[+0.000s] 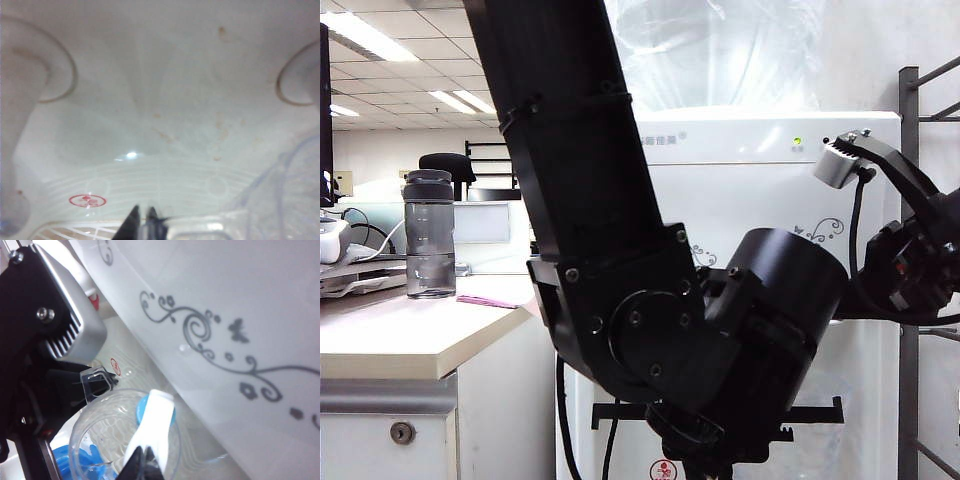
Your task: Pick up the plastic mug from the left desk, go to the cold water outlet of the water dispenser, press the vertical switch to get some water, then put the mug back on the desk.
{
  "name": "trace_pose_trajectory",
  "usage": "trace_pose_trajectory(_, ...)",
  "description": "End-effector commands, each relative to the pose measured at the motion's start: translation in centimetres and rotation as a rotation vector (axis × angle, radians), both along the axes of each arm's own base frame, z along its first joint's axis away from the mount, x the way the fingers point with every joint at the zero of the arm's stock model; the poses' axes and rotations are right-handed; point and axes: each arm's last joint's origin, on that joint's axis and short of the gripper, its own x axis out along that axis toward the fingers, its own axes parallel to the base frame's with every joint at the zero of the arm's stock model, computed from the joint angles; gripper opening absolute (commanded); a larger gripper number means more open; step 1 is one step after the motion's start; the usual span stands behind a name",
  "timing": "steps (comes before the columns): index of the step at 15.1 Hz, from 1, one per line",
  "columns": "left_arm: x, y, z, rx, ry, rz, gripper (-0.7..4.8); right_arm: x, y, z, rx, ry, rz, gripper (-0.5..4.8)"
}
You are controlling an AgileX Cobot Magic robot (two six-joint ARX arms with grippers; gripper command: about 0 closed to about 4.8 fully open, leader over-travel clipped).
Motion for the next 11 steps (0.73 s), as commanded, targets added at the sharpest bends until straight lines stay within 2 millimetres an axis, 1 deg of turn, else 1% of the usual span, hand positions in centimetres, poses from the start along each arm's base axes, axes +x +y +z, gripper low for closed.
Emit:
trace_pose_trajectory(1,0.17,-0.31,0.60,-0.043,-0.029,0.014,-0.05,-0.30,-0.12,-0.74,-0.025,0.067,-0.019,-0.01)
trace_pose_trajectory(11,0.17,-0.31,0.60,-0.043,-0.029,0.013,-0.05,-0.24,-0.10,-1.11,-0.029,0.081,-0.019,-0.01)
